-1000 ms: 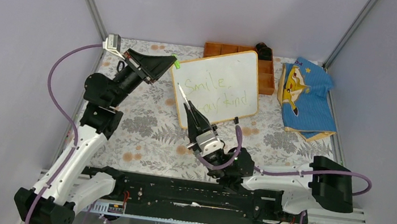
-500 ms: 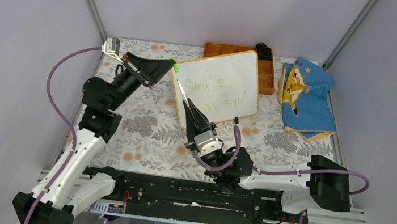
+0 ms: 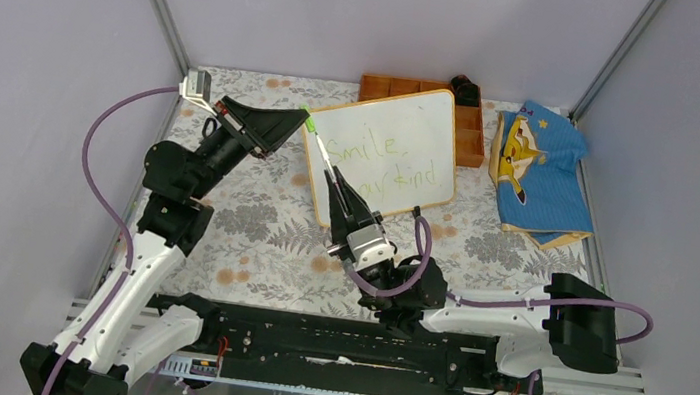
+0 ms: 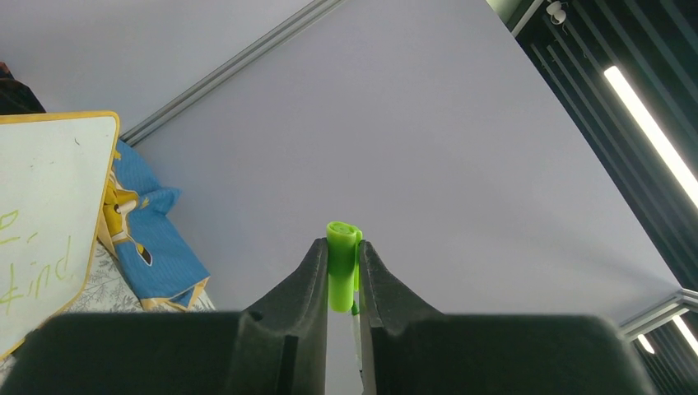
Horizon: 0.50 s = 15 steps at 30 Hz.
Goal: Write a sentence on the whiteboard
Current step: Close the pen cap at the center of the board.
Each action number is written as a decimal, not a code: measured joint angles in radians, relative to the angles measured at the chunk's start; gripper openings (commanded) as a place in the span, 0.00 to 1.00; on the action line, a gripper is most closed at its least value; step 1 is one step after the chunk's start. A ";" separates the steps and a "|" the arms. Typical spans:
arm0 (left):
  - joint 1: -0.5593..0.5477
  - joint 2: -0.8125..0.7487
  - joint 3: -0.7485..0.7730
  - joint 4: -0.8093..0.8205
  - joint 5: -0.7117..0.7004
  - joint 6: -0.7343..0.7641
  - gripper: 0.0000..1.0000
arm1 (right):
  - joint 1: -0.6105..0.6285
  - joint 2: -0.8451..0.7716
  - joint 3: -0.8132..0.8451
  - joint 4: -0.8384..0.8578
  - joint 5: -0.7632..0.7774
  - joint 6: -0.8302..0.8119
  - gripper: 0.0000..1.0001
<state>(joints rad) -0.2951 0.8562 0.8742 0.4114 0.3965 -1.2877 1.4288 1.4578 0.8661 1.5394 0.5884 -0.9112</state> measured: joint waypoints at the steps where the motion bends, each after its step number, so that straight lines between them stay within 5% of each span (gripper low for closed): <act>1: 0.000 0.000 -0.002 0.000 0.000 0.000 0.00 | 0.000 0.000 0.000 0.000 0.001 0.000 0.00; 15: -0.006 -0.001 -0.003 0.000 0.000 -0.001 0.00 | 0.000 0.009 0.001 0.001 0.006 0.009 0.00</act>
<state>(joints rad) -0.3016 0.8551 0.8707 0.4110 0.3965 -1.2888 1.4288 1.4670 0.8669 1.5402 0.5949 -0.9024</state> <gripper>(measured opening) 0.207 0.184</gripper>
